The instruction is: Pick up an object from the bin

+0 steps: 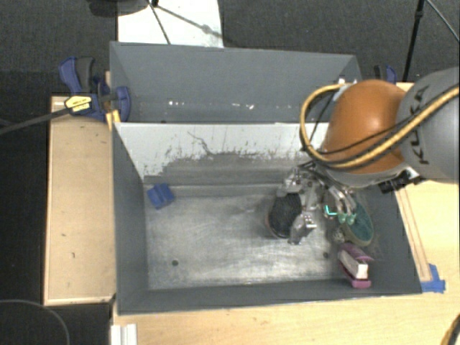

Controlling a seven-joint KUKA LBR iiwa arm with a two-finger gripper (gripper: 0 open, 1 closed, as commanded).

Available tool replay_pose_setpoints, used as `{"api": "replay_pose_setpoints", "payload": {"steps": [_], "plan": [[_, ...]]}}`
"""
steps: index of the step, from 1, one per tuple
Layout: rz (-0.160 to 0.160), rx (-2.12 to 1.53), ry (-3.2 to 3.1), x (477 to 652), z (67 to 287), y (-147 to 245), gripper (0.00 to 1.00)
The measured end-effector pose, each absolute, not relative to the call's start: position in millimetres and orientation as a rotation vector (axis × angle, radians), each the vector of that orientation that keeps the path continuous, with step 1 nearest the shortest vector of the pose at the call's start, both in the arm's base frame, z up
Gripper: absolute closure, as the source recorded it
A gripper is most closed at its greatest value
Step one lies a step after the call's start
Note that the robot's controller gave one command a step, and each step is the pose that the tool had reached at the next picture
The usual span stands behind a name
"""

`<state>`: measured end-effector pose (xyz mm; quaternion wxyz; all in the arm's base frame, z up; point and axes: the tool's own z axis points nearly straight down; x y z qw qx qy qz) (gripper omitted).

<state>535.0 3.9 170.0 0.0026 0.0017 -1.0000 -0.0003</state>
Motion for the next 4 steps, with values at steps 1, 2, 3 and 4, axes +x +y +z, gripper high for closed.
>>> {"api": "replay_pose_setpoints", "payload": {"steps": [1, 2, 3, 4], "plan": [[-0.002, -0.055, -3.144, 574.0, 73.5, -11.0, 0.00], [-0.002, -0.052, -3.149, 574.9, 77.7, -10.5, 1.00], [-0.002, -0.052, -3.145, 573.7, 76.4, -10.5, 0.00], [-0.002, 0.158, -3.144, 591.1, 72.6, -78.9, 0.00]]}}
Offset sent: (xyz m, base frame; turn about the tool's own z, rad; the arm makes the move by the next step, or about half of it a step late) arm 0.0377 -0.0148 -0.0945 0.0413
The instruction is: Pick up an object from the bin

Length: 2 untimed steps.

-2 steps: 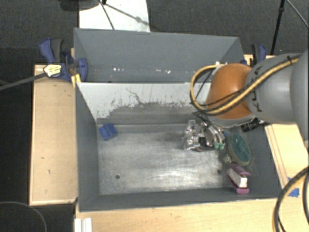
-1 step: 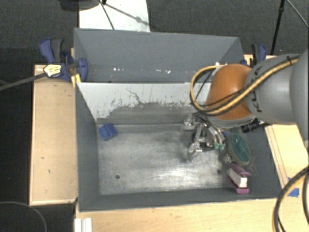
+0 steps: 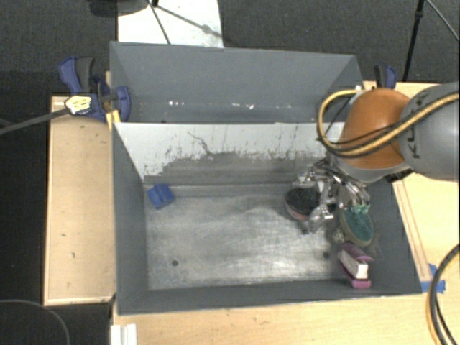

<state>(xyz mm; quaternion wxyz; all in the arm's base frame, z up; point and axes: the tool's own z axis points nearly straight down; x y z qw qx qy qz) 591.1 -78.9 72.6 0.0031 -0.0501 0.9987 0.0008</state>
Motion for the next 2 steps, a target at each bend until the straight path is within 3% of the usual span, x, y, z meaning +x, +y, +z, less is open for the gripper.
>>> {"api": "replay_pose_setpoints", "payload": {"steps": [1, 2], "plan": [[0.002, -0.157, 3.131, 591.5, 74.1, -78.0, 1.00], [-0.005, -0.720, 3.049, 558.6, 273.2, -87.9, 1.00]]}}
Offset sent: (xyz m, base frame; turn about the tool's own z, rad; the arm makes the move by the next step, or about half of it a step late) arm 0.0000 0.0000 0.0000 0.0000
